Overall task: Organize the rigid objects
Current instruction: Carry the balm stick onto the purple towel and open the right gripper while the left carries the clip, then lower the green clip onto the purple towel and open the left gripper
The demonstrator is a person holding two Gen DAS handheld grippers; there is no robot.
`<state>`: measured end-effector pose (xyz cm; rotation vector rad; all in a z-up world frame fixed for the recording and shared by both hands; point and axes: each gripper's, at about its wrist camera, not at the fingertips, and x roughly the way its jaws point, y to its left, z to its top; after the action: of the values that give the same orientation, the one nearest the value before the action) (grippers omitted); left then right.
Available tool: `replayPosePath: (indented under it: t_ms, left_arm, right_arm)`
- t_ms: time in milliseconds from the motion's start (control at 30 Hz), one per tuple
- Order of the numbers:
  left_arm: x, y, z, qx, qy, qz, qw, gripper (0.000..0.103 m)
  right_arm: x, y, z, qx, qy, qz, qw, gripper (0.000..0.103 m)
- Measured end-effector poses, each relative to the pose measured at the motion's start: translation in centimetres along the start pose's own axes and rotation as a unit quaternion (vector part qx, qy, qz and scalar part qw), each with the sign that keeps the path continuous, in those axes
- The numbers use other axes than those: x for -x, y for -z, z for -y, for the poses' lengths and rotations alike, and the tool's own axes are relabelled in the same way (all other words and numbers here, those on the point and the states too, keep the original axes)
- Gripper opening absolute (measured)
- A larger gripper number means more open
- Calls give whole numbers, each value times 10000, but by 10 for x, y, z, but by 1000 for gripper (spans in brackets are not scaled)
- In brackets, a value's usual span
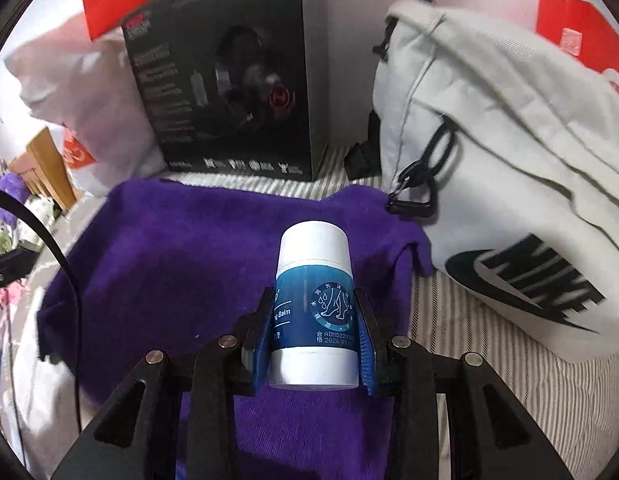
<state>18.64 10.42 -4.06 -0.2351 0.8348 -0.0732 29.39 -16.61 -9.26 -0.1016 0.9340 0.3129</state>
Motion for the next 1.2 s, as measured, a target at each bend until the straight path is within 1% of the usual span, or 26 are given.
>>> replayPosePath:
  t_ms: [167, 333, 500, 633, 700, 733, 800, 833, 867, 967, 1067, 1200]
  left_arm:
    - [-5, 2, -5, 24, 71, -23, 10000, 39]
    - [-11, 4, -8, -50, 100, -86, 9999, 39]
    - [-17, 5, -10, -77, 109, -117, 9998, 39]
    - [-20, 5, -11, -77, 99, -160, 9998, 39]
    - [-23, 5, -12, -63, 93, -190, 9998, 39]
    - [-24, 4, -12, -58, 89, -204, 9997, 39]
    - [-25, 4, -11, -65, 79, -222, 9997, 39]
    - [-26, 4, -11, -77, 97, -228, 9997, 39]
    - [-28, 4, -10, -86, 111, -257, 9996, 39]
    - [-31, 4, -6, -119, 105, -280, 9995, 39]
    - [-33, 3, -2, -129, 115, -302, 9994, 39]
    - [-37, 1, 4, -193, 49, -331, 9993, 39]
  right_arm:
    - [-26, -2, -3, -7, 52, -343, 9994, 36]
    - [-38, -4, -3, -79, 53, -573, 9983, 36]
    - [-38, -4, -7, 11, 148, -603, 9981, 36]
    - [-42, -5, -8, 38, 130, -612, 9980, 36]
    - [-42, -5, -8, 67, 119, -641, 9978, 38]
    - [-42, -5, -9, 86, 123, -657, 9977, 41]
    - [-39, -1, -8, 143, 167, -679, 9975, 48]
    - [-35, 2, -8, 189, 228, -679, 9973, 54]
    - [-32, 4, -8, 219, 248, -668, 9972, 57]
    - [-21, 9, -9, 301, 249, -645, 9972, 57]
    - [-1, 14, -11, 325, 298, -507, 9977, 57]
    - [23, 18, -17, 438, 219, -312, 9983, 60]
